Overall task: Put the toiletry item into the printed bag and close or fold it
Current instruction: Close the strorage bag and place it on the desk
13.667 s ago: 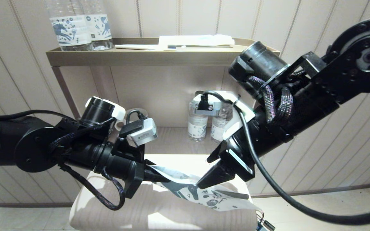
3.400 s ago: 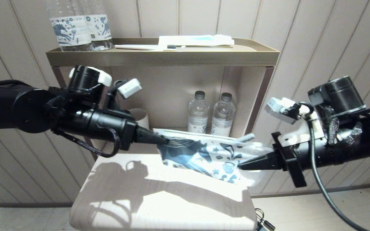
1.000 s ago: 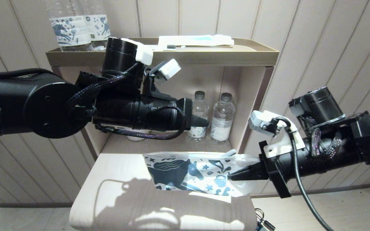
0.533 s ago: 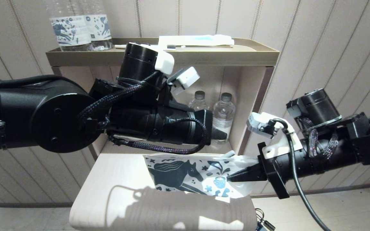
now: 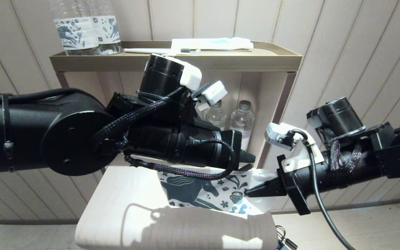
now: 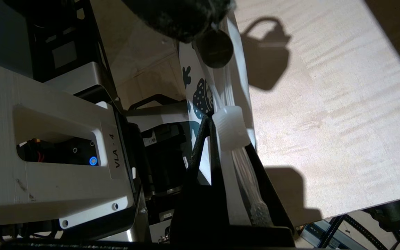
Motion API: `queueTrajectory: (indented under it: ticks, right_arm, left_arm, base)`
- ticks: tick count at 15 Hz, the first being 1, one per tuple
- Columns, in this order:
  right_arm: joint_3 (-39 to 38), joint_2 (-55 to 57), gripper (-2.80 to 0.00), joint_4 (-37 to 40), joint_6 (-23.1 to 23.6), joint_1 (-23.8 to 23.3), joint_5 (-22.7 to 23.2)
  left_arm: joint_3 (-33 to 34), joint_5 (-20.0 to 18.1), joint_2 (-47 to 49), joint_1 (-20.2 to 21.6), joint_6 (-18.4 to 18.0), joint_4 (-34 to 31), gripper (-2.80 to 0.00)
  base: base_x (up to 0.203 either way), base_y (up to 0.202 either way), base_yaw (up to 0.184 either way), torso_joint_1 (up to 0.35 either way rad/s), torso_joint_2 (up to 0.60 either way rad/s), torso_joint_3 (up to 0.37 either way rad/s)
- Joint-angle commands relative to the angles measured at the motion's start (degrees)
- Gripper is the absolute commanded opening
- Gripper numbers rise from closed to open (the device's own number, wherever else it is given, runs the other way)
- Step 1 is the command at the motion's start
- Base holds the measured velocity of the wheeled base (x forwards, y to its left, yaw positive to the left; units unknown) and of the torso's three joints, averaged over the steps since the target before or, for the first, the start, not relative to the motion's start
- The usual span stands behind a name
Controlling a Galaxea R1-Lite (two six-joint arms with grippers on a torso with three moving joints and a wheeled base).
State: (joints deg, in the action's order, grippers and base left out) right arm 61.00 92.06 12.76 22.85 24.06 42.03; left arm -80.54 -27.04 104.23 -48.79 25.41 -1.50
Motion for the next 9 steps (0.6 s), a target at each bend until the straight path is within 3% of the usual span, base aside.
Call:
queueTrajectory:
  ticks: [1, 9]
  right_arm:
    - [-0.08, 0.05, -2.80, 0.07, 0.18, 0.02, 0.30]
    - [-0.09, -0.04, -2.80, 0.07, 0.18, 0.02, 0.27]
  left_arm:
    - [-0.03, -0.12, 1.08, -0.08, 0.13, 0.09, -2.80]
    - [-0.15, -0.12, 2.90, -0.21, 0.00, 0.18, -2.80]
  base:
    - [0.000, 0.000, 0.000, 0.000, 0.00, 0.000]
    - [0.000, 0.000, 0.000, 0.000, 0.00, 0.000]
